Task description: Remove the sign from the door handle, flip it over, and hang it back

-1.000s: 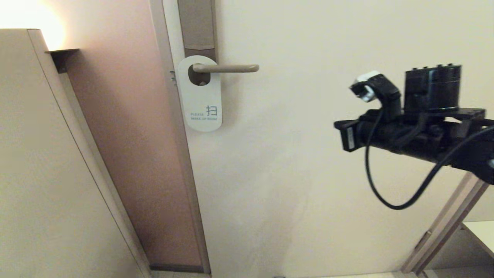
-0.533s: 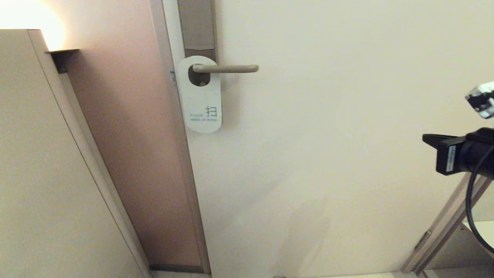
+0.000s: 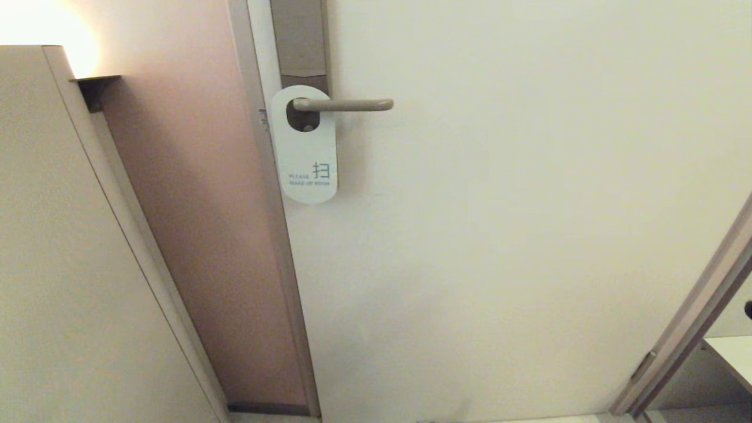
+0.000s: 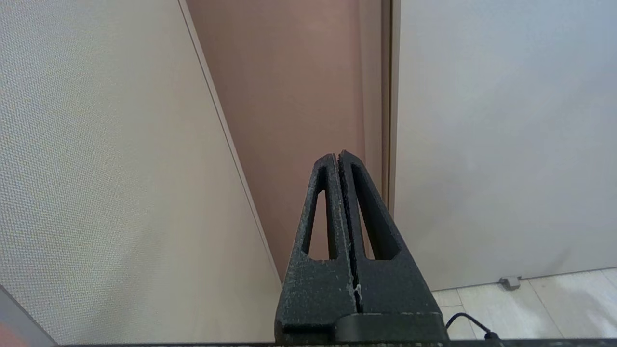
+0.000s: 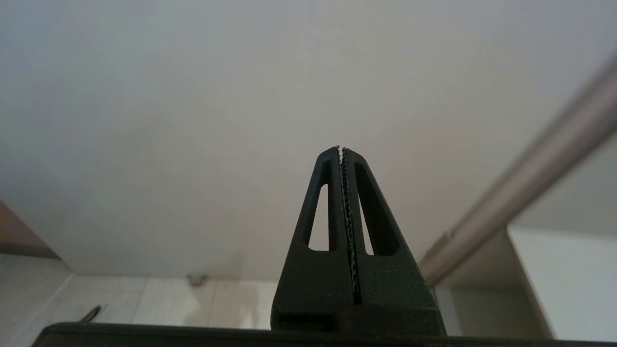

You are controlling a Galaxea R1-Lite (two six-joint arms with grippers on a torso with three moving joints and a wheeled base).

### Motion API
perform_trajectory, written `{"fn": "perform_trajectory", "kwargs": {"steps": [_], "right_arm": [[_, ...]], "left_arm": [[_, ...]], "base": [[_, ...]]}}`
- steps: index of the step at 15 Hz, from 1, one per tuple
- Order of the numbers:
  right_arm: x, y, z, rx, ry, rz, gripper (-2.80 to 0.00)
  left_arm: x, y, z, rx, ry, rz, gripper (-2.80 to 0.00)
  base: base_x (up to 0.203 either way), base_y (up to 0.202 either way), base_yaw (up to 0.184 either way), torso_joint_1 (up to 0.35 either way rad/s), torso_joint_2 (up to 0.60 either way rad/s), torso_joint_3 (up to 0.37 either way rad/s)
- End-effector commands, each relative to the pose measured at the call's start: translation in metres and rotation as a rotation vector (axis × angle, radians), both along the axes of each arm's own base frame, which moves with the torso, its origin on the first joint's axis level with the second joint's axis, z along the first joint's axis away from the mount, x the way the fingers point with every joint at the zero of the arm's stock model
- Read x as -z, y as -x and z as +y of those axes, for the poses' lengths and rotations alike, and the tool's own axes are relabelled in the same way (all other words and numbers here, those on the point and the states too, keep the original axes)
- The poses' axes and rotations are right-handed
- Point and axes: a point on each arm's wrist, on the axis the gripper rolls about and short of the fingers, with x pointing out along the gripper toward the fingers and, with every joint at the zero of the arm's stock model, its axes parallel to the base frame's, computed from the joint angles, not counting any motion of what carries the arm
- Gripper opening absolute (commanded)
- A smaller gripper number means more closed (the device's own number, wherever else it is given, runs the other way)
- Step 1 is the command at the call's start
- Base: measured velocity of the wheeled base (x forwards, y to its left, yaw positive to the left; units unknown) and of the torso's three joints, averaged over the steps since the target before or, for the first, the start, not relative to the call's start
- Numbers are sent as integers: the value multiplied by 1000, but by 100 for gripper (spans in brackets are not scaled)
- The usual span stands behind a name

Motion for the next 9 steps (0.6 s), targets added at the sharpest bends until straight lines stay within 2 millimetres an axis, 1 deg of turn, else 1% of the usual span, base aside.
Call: {"fn": "perform_trajectory", "kwargs": {"steps": [1, 3, 4, 6, 9], "right_arm": [[25, 35, -1, 22, -5, -77, -280], [50, 49, 0, 9, -13, -76, -280], [57, 53, 0, 4, -14, -76, -280], [68, 59, 1, -9, -13, -86, -280], [76, 68, 2, -43, -15, -109, -280]], "left_arm": [[0, 0, 0, -1, 0, 1, -280], [0, 0, 0, 1, 0, 1, -280], [0, 0, 0, -1, 0, 1, -280], [0, 0, 0, -2, 0, 1, -280], [0, 0, 0, -1, 0, 1, -280]], "base": [[0, 0, 0, 0, 0, 0], [0, 0, 0, 0, 0, 0], [0, 0, 0, 0, 0, 0], [0, 0, 0, 0, 0, 0], [0, 0, 0, 0, 0, 0]]}}
